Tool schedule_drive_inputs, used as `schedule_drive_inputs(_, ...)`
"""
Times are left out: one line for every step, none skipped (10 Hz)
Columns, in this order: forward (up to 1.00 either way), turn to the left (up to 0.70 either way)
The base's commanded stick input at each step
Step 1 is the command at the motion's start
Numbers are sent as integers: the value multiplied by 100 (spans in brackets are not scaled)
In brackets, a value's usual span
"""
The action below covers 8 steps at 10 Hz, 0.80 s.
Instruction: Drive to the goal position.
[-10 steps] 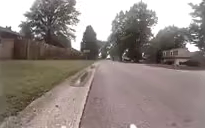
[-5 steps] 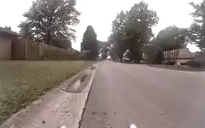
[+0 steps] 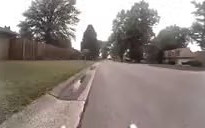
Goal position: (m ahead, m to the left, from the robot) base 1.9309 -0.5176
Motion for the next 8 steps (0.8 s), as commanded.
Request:
schedule_drive_inputs(70,0)
schedule_drive_inputs(70,0)
schedule_drive_inputs(70,0)
schedule_drive_inputs(70,0)
schedule_drive_inputs(70,-10)
schedule_drive_inputs(70,-24)
schedule_drive_inputs(70,-23)
schedule_drive_inputs(70,0)
